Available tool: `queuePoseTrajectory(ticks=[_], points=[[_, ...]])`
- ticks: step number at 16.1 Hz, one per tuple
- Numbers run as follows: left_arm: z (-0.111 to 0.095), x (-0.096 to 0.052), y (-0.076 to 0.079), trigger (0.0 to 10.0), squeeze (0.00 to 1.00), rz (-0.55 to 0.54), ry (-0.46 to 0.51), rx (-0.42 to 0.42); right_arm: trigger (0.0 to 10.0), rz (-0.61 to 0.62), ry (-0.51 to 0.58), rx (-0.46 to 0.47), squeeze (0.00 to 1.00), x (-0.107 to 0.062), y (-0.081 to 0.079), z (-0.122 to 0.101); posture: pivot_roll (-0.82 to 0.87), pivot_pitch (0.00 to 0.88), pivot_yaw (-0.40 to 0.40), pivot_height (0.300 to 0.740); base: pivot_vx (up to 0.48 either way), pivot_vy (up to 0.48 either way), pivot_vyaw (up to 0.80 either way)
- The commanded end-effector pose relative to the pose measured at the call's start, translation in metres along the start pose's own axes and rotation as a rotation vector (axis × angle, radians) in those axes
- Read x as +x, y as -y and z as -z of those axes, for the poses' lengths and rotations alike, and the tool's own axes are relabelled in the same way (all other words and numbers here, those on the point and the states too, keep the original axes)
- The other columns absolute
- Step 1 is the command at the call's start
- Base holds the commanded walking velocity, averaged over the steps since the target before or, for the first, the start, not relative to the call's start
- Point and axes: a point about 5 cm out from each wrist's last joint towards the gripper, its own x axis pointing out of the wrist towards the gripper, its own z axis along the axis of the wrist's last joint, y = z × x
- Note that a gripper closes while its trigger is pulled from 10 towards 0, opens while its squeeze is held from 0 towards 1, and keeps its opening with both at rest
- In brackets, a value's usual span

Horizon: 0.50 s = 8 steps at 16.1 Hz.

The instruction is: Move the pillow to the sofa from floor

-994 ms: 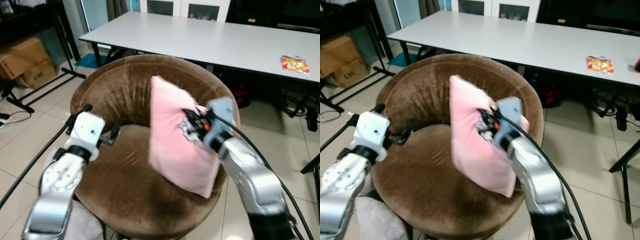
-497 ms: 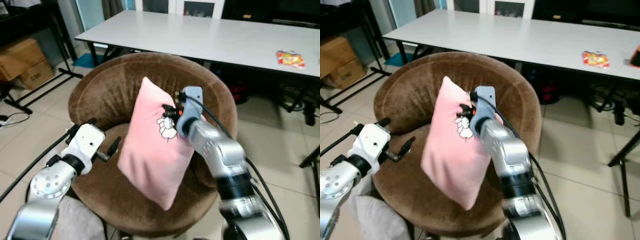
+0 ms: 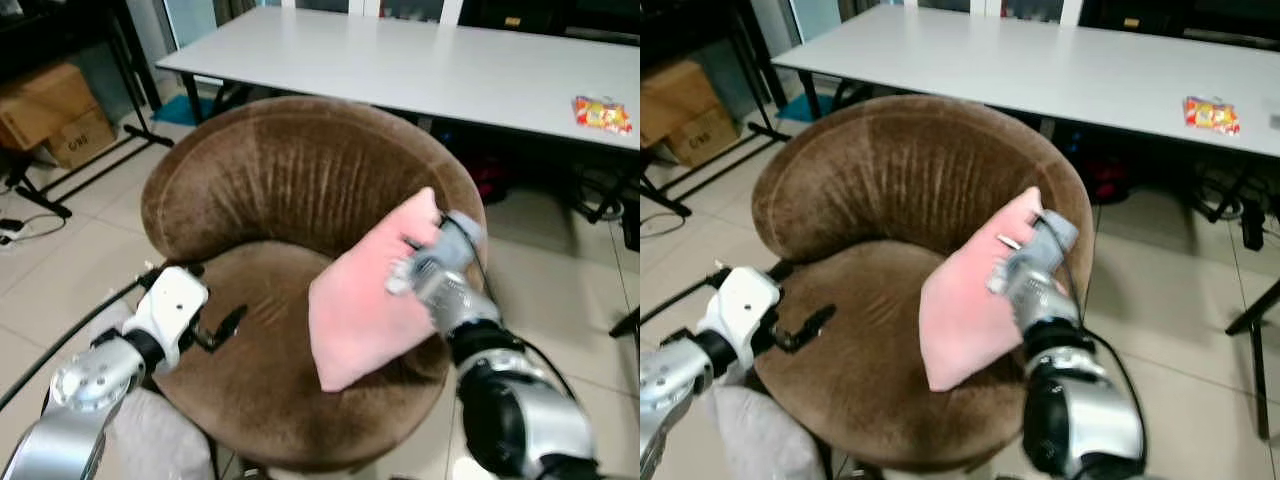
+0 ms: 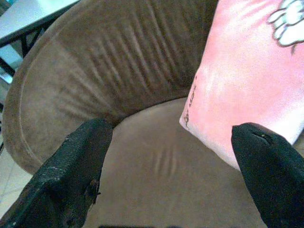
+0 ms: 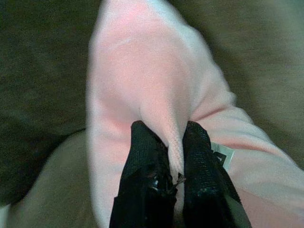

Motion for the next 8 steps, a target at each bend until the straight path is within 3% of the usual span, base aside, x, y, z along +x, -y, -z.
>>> queuePoseTrajectory(ticks=[1, 2, 3, 5, 8], points=[[-0.002, -0.002, -0.003, 10.0, 0.0, 0.001, 0.003, -0.002, 10.0, 0.01, 0.018, 0.013, 0.0, 0.0, -0.002, -0.003, -0.07, 0.0, 0.046, 0.74, 0.0, 0.0, 0.0], [-0.002, -0.001, -0.004, 10.0, 0.0, 0.006, 0.003, 0.001, 10.0, -0.013, 0.022, 0.001, 0.09, 0.001, -0.001, -0.002, -0.08, 0.0, 0.052, 0.74, 0.0, 0.0, 0.0], [-0.003, 0.0, -0.004, 10.0, 0.0, 0.011, 0.005, 0.004, 10.0, -0.12, 0.064, -0.008, 1.0, 0.001, -0.008, -0.005, -0.08, 0.0, 0.053, 0.74, 0.0, 0.0, 0.0], [-0.004, 0.002, -0.005, 10.0, 0.0, 0.017, 0.01, 0.004, 10.0, -0.291, 0.101, 0.066, 1.0, -0.001, -0.019, -0.014, -0.09, 0.0, 0.054, 0.74, 0.0, 0.0, 0.0], [-0.006, 0.005, -0.005, 10.0, 0.0, 0.01, 0.027, 0.006, 10.0, -0.352, 0.227, 0.135, 1.0, -0.003, -0.02, -0.04, -0.09, 0.0, 0.052, 0.74, 0.0, 0.0, 0.0]])
